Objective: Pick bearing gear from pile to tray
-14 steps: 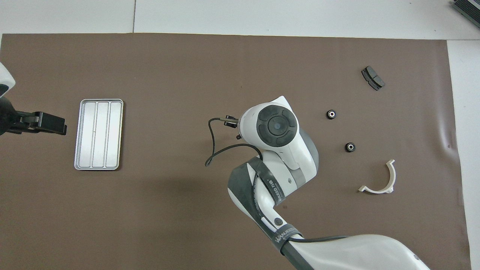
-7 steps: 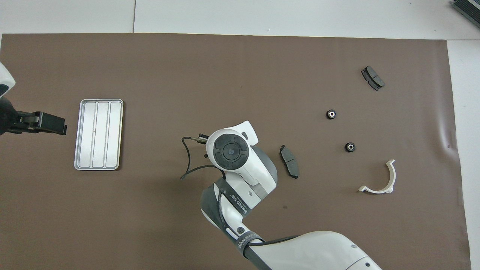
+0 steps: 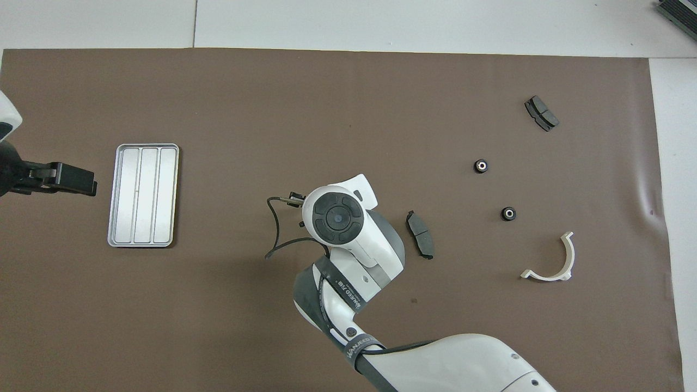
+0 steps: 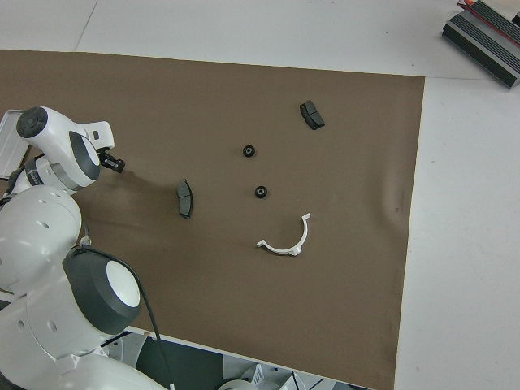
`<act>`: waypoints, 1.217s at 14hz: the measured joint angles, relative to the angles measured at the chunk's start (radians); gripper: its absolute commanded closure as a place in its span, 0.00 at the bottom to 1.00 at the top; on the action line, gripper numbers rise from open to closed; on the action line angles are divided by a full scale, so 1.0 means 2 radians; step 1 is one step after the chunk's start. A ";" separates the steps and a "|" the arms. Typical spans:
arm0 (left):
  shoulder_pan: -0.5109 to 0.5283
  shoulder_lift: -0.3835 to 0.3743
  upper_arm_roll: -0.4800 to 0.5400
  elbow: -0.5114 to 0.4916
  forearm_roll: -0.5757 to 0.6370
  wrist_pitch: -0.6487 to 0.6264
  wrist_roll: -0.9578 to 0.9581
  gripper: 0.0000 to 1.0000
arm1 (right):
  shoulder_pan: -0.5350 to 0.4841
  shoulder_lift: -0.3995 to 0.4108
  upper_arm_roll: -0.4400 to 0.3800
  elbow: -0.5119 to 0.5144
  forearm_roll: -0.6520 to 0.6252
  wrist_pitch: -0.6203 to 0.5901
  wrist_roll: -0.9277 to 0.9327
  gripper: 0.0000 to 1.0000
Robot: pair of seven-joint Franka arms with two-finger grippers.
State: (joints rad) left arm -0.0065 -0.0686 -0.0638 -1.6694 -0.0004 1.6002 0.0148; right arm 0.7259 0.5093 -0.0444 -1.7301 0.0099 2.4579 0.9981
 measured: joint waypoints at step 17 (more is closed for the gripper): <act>0.000 0.000 0.000 0.000 0.000 0.000 0.000 0.00 | -0.223 -0.107 -0.009 -0.015 -0.061 -0.157 -0.363 0.00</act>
State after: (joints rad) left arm -0.0065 -0.0686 -0.0638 -1.6694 -0.0004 1.6002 0.0148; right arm 0.2794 0.2957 -0.0629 -1.7597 -0.1122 2.1440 0.2721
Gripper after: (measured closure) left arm 0.000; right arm 0.000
